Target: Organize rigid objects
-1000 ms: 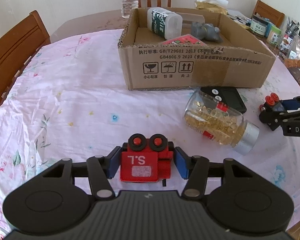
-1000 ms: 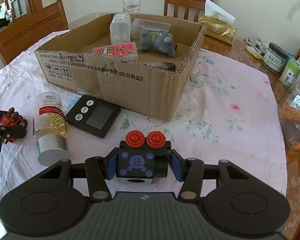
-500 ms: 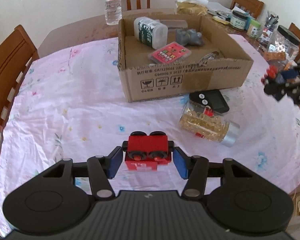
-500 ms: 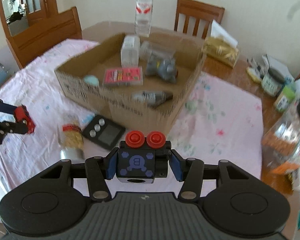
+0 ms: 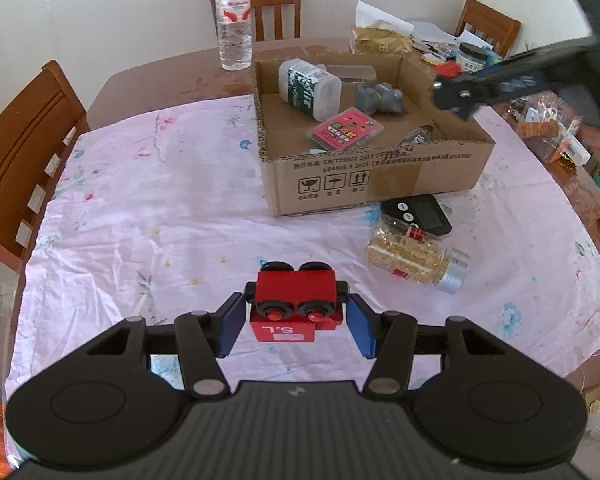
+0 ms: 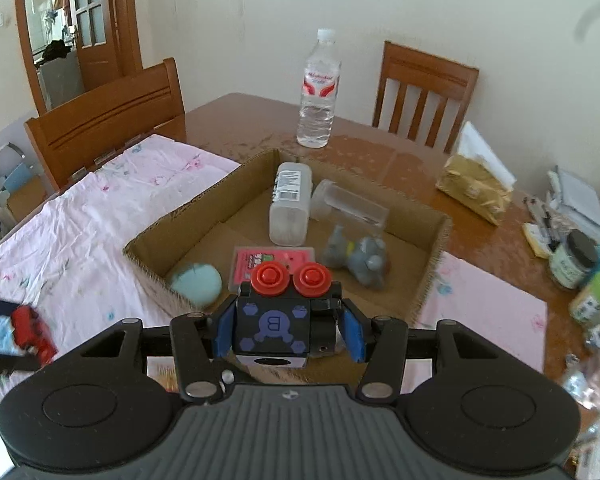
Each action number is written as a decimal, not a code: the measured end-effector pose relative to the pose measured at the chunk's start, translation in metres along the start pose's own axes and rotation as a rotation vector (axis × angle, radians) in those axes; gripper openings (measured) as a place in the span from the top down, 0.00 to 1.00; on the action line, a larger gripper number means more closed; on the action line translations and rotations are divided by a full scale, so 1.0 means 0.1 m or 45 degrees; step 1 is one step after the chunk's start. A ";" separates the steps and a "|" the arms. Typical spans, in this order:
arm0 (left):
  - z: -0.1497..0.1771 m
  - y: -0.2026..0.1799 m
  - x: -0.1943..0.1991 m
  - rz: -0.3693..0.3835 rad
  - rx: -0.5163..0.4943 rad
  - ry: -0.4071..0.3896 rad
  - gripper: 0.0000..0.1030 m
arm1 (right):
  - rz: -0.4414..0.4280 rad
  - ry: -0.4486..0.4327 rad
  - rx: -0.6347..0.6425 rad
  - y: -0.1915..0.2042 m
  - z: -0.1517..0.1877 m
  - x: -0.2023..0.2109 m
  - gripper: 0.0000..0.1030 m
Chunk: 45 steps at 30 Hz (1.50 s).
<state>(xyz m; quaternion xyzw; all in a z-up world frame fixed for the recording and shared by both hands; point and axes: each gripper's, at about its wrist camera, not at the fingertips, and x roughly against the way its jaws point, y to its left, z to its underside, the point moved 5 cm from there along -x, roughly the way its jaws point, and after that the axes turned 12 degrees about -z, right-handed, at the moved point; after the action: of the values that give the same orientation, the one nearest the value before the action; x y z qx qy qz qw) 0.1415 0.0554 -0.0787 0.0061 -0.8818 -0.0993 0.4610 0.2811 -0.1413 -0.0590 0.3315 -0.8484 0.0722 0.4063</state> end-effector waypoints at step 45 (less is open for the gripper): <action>-1.45 -0.68 -0.25 0.149 -0.234 -0.177 0.47 | 0.181 -0.111 -0.072 0.15 0.45 0.46 0.00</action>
<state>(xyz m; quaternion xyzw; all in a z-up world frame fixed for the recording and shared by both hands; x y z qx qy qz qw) 0.2684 -0.0337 -0.0307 -0.0945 -0.8977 -0.1527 0.4024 0.2222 -0.1701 -0.0524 0.2615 -0.8884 0.0626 0.3721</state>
